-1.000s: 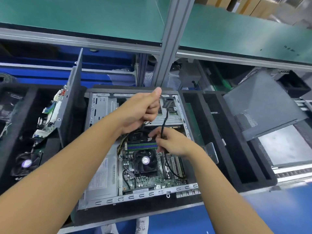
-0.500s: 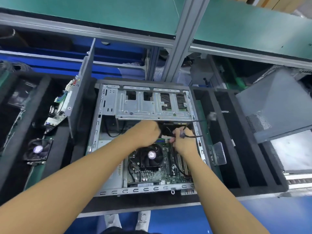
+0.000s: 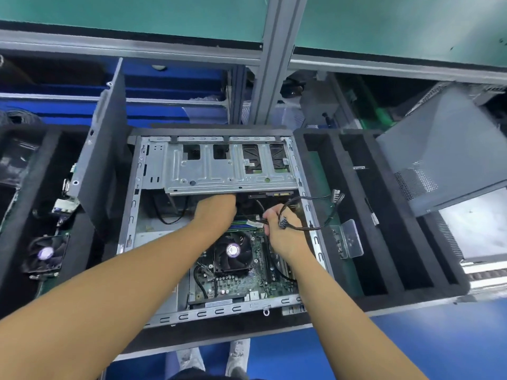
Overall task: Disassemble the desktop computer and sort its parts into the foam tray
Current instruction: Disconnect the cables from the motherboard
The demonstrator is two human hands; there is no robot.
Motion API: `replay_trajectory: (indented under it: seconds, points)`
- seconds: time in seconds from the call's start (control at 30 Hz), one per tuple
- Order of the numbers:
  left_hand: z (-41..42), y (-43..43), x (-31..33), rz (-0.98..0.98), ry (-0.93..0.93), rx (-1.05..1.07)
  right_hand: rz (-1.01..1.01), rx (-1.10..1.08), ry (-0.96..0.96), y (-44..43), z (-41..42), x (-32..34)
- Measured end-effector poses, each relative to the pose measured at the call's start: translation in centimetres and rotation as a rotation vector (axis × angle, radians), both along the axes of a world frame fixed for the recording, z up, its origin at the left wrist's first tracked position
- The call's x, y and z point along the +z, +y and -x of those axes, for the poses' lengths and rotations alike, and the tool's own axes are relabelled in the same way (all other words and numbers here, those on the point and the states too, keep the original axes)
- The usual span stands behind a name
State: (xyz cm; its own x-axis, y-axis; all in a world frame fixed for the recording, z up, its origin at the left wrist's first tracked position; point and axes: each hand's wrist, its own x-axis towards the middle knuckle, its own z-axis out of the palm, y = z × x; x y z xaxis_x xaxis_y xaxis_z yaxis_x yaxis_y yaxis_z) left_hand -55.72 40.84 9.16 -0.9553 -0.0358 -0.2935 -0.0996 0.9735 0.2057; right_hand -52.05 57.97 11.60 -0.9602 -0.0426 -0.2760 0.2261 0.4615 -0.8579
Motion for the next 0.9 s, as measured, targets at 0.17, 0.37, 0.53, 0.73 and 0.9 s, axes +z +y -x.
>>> replay_trajectory:
  seconds: [0.17, 0.37, 0.53, 0.73, 0.9]
  points:
    - [0.5, 0.6, -1.7, 0.103, 0.020, 0.100, 0.105, -0.013, -0.017, -0.3, 0.0, -0.1]
    - [1.4, 0.5, -3.5, 0.033, 0.036, 0.173, 0.040, 0.046, -0.017, -0.2, 0.2, -1.1]
    - [1.9, -0.4, -3.2, -0.115, -0.045, 0.102, 0.067, 0.031, -0.025, -0.4, 0.5, -1.5]
    - [1.7, -0.6, -3.0, -0.124, -0.004, 0.068, 0.094, 0.024, -0.031, -0.4, 0.5, -1.5]
    - [1.9, -0.4, -2.7, -0.108, -0.059, 0.025, 0.104, 0.023, -0.034, -0.4, 0.5, -1.2]
